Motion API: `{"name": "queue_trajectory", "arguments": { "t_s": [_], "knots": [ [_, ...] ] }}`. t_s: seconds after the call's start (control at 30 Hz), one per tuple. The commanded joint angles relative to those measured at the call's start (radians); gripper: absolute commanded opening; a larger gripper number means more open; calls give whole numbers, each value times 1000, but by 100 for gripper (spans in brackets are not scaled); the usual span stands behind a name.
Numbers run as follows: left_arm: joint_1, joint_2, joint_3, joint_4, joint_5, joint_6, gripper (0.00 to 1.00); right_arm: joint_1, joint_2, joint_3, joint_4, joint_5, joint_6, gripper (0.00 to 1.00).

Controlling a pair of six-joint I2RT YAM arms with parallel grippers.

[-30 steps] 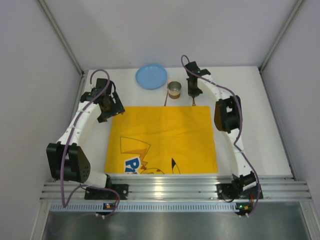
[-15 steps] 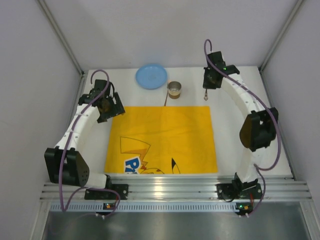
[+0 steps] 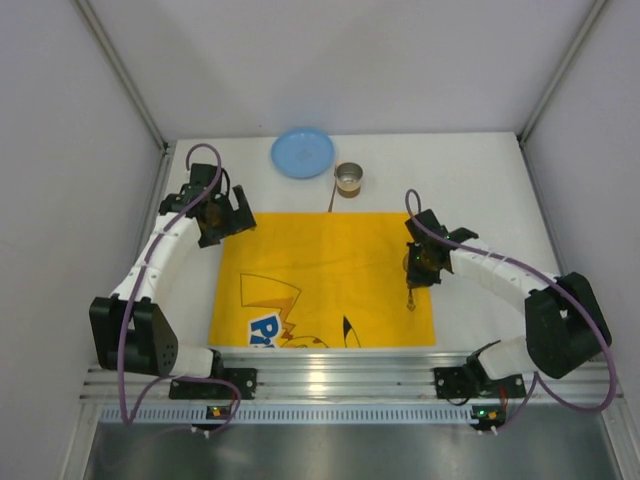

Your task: Set the dinner table for one person

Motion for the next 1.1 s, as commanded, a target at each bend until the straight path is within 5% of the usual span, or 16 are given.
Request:
{"name": "queue_trajectory", "arguments": {
  "t_s": [0.0, 0.47, 0.5, 0.7, 1.07],
  "knots": [
    [-5, -9, 34, 50, 11, 13, 98, 37, -29, 1, 140, -1, 44, 0],
    [-38, 106, 154, 135, 54, 20, 99, 66, 69, -37, 137, -45, 15, 2],
    [-41, 119, 164, 144, 54, 22, 99, 66, 71, -30, 129, -48, 8, 5],
    [-128, 297, 299, 251, 111, 77, 99, 65, 60, 65, 44, -45, -54, 79],
    [-297, 814, 804, 248, 74, 194, 97, 3, -43, 237, -145, 21, -136, 86]
  ]
}}
